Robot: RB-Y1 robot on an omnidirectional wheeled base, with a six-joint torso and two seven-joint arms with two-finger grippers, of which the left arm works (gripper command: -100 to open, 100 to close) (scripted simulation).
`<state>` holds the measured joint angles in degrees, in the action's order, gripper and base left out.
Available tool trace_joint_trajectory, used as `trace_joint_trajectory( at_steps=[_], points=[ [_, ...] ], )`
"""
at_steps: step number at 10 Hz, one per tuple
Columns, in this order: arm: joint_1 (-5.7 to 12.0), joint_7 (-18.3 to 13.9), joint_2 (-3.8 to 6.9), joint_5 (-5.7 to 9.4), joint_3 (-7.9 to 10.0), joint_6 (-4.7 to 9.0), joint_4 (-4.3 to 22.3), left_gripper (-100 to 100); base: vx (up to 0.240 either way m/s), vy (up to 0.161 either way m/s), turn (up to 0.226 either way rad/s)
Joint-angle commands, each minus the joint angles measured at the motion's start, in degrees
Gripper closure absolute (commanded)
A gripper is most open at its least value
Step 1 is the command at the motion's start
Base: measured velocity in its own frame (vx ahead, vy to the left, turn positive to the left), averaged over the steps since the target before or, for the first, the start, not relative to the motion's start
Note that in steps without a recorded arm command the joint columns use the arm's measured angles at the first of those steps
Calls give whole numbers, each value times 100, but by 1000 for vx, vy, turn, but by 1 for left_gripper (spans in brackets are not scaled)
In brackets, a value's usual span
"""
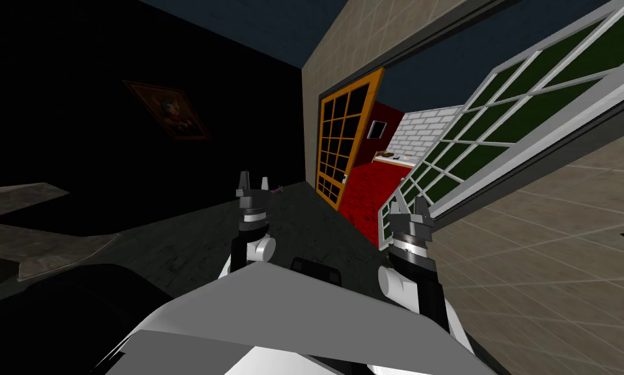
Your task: Push the door open
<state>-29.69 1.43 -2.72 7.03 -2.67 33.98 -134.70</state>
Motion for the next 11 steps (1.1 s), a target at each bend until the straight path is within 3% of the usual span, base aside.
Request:
trace_joint_trajectory(
  at_steps=[1,11],
  points=[
    [56,-148,106,43,-82,33,189,-100,99,-3,-63],
    [379,-999,500,294,-556,224,1276,-100,158,6,-63]
  ],
)
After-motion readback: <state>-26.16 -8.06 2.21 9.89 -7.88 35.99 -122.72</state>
